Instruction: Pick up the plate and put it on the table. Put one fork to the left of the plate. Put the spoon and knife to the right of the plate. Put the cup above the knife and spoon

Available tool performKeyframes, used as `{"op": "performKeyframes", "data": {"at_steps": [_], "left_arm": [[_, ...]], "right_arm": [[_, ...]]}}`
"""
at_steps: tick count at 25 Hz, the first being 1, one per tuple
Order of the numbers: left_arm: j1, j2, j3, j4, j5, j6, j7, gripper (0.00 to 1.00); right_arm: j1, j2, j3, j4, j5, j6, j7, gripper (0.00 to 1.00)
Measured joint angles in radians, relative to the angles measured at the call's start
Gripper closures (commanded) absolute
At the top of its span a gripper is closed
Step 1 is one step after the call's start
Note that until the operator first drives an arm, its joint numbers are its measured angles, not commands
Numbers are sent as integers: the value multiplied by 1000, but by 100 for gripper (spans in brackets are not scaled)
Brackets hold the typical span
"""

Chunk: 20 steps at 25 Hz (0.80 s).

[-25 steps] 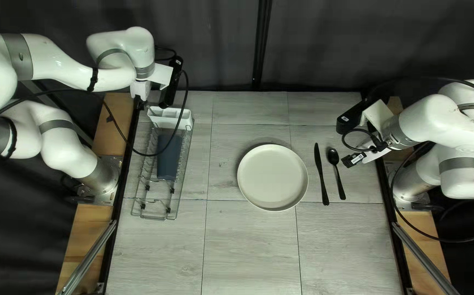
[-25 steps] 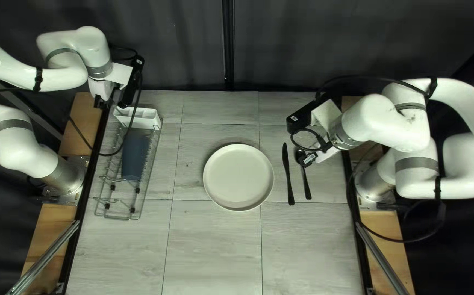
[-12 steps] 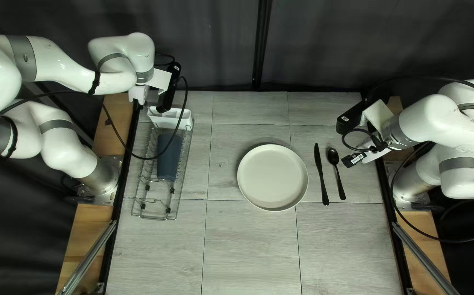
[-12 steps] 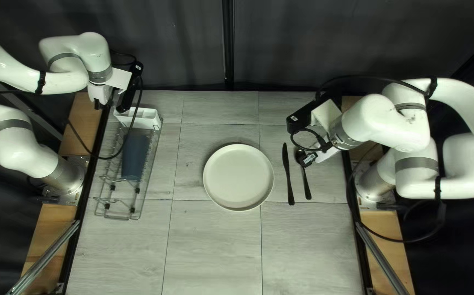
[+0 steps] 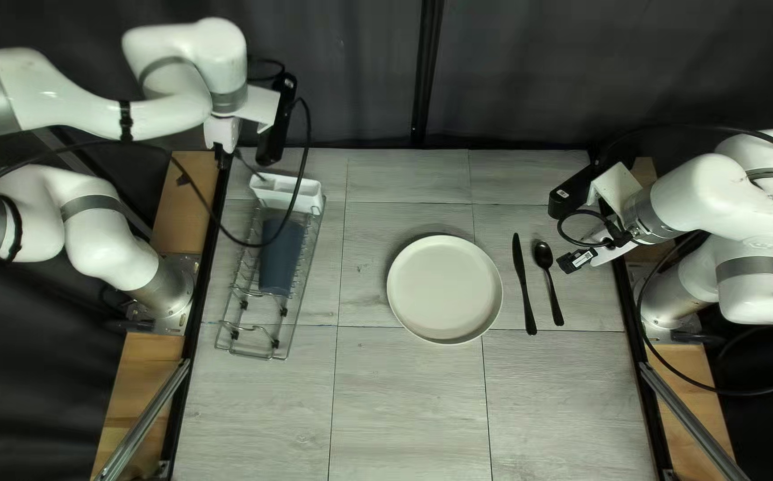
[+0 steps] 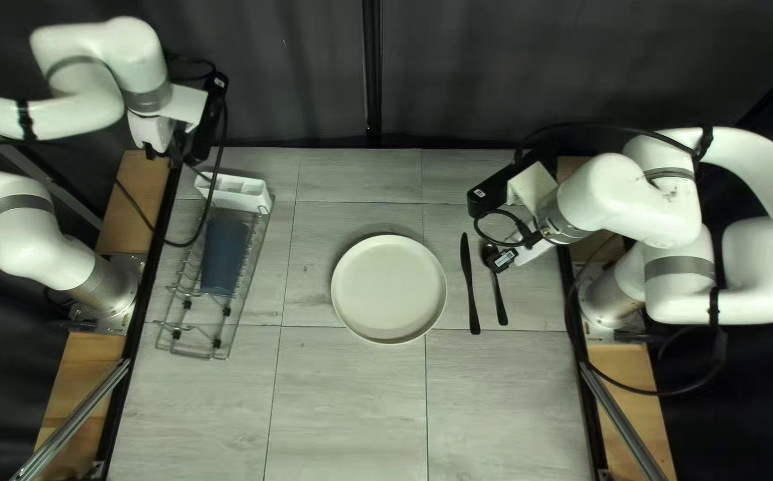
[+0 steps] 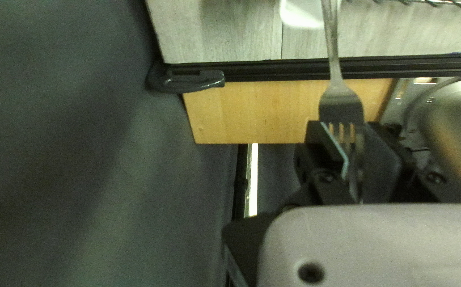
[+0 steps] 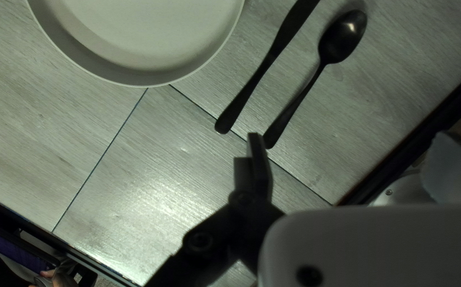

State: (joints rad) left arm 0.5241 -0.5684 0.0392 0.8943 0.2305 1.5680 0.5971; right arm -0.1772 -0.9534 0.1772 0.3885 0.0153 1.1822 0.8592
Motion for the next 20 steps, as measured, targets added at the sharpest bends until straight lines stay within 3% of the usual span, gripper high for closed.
{"op": "performKeyframes", "data": {"at_steps": [6,11,13,20], "left_arm": [[-7,14,-9,34,-21,20,-9,100],[-60,172,-94,265,-131,143,-90,100],[-82,212,-124,315,-160,173,-112,100],[-85,255,-125,340,-198,166,-147,100]], "right_arm": [[0,0,0,0,0,0,0,0],[0,0,0,0,0,0,0,0],[0,0,0,0,0,0,0,0],[0,0,0,0,0,0,0,0]]}}
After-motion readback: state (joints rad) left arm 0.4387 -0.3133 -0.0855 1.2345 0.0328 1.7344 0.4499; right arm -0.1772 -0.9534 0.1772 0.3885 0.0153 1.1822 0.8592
